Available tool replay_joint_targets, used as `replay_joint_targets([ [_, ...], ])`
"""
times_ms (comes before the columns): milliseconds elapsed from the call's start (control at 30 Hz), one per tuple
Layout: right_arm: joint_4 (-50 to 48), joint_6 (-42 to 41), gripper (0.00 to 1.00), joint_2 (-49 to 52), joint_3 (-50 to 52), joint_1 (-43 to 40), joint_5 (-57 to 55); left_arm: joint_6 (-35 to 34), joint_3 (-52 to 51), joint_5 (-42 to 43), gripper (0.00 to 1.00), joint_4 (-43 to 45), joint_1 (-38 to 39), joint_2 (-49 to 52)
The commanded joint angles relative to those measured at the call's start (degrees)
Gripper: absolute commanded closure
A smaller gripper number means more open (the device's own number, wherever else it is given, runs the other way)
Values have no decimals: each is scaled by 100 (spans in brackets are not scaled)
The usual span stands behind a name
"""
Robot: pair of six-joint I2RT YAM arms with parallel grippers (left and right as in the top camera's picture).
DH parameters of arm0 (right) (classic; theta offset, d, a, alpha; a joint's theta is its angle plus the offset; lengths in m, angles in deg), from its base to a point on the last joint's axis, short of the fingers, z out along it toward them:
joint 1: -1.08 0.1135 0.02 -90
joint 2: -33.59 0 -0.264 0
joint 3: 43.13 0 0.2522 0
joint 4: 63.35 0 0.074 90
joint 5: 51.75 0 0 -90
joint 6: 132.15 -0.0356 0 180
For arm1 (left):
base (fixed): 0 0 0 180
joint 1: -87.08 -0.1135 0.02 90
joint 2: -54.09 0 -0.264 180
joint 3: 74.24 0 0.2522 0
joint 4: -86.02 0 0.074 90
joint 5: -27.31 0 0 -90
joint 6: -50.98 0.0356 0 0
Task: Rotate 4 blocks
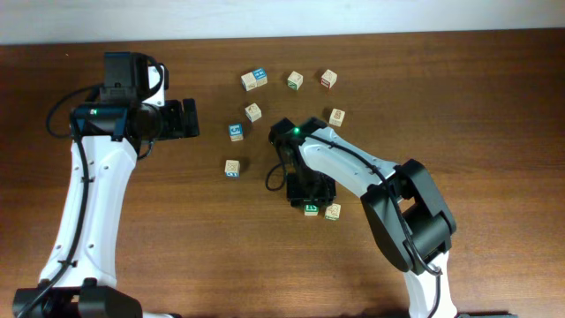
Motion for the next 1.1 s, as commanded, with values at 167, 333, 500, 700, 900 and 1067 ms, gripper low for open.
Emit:
replay_joint_targets([
  [167,103,879,54,-302,-2100,-1189,-627,-52,79,-37,1,2,-15,20],
  [333,-2214,743,52,422,-2076,-1716,-1316,-52,81,-37,1,2,-15,20],
  [500,-2393,85,45,1150,-2074,-1716,-1797,-52,81,-35,1,2,-15,20],
  [700,-2288,87,58,1346,-2072,-1716,-1427,-52,81,-35,1,2,-15,20],
  [900,-1613,380,74,1174,-2465,-1777,-1349,-52,81,-35,1,0,-15,20],
  [1067,1266,1683,75,348,-4728,-1829,-308,-52,81,-35,1,2,-15,20],
])
